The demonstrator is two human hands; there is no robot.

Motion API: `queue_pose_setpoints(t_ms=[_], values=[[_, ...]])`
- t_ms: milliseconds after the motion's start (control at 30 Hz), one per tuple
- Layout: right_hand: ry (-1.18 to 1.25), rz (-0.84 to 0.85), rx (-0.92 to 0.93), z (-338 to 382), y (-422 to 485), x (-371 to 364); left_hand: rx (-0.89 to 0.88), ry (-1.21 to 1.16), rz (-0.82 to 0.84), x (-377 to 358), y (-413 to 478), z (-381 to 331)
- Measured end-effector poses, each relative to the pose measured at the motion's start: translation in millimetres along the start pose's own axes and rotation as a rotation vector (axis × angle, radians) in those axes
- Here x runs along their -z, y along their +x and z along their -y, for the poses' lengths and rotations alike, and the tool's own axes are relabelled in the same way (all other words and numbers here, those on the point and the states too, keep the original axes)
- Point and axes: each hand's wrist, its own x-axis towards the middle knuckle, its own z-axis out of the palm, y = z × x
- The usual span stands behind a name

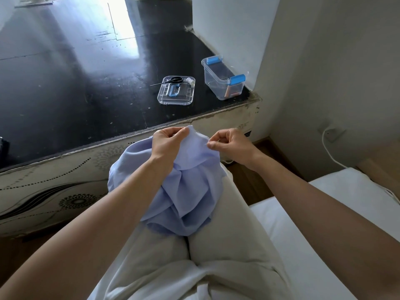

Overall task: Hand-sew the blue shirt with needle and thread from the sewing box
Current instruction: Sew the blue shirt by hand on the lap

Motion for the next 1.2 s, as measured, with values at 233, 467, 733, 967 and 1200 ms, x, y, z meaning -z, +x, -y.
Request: queue_pose_setpoints(t_ms=[233, 467, 733, 967, 1200], values=[[-0.141, 0.508, -0.300, 1.4, -9.5, 8.8, -0.027, 0.021, -0.084, 0.3, 3.9, -1.5], [0.080, -0.161, 0.090, 2.9, 2.7, -4.5, -0.017, 0.015, -0.046, -1.0, 1.8, -3.0], [-0.136, -0.341, 0.252, 3.2, 20.3, -30.4, 0.009, 0.014, 0.041, -8.1, -6.7, -4.6], [-0.110, -0.151, 0.257, -1.0, 15.2, -27.0, 0.033, -0.008, 0.042, -5.7, -4.6, -3.4], [0.020, 0.371, 0.111, 0.0, -8.8, -12.3, 0.018, -0.041, 0.051, -2.9, -2.2, -2.1]])
